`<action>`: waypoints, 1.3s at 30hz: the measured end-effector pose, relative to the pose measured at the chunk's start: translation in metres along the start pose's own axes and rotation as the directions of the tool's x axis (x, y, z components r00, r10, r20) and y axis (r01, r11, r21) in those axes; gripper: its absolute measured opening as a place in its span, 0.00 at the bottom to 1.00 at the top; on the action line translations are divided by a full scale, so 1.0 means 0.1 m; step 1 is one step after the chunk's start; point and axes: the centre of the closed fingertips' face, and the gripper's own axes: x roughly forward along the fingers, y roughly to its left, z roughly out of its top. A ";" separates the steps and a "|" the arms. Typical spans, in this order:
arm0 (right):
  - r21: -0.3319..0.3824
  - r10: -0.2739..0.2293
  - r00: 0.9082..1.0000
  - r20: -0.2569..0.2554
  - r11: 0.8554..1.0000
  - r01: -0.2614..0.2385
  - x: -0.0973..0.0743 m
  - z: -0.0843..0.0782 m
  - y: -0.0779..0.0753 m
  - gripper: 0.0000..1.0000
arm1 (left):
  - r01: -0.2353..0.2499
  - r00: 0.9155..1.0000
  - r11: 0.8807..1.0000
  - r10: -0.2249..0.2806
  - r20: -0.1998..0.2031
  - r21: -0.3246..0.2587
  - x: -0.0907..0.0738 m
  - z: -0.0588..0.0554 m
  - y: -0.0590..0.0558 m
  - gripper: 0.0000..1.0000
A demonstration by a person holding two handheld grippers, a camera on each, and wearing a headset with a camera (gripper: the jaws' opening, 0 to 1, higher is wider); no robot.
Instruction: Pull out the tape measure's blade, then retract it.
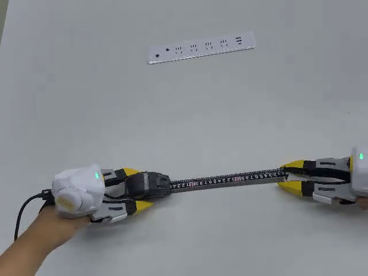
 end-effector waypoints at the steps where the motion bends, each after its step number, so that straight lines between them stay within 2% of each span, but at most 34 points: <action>1: -0.002 -0.003 1.000 -0.001 1.000 0.003 0.00 0.00 0.00 0.22 | -0.003 1.000 1.000 0.003 0.001 -0.004 0.00 0.01 0.00 0.47; 7: 0.014 -0.019 1.000 0.002 1.000 0.019 0.03 0.02 0.02 0.27 | -0.015 1.000 1.000 0.015 0.014 -0.018 -0.03 0.05 0.00 0.54; 24: 0.013 -0.079 0.997 -0.009 0.997 0.079 0.02 0.05 0.04 0.38 | -0.057 0.997 0.995 0.061 0.047 -0.078 -0.11 0.07 -0.01 0.58; 29: 0.034 -0.095 0.995 0.001 0.995 0.095 -0.01 0.07 0.02 0.41 | -0.070 0.995 0.992 0.078 0.064 -0.107 -0.14 0.09 0.01 0.58; 39: 0.039 -0.122 0.993 0.006 0.992 0.122 -0.03 0.09 0.04 0.49 | -0.088 0.992 0.988 0.099 0.081 -0.128 -0.17 0.12 -0.01 0.62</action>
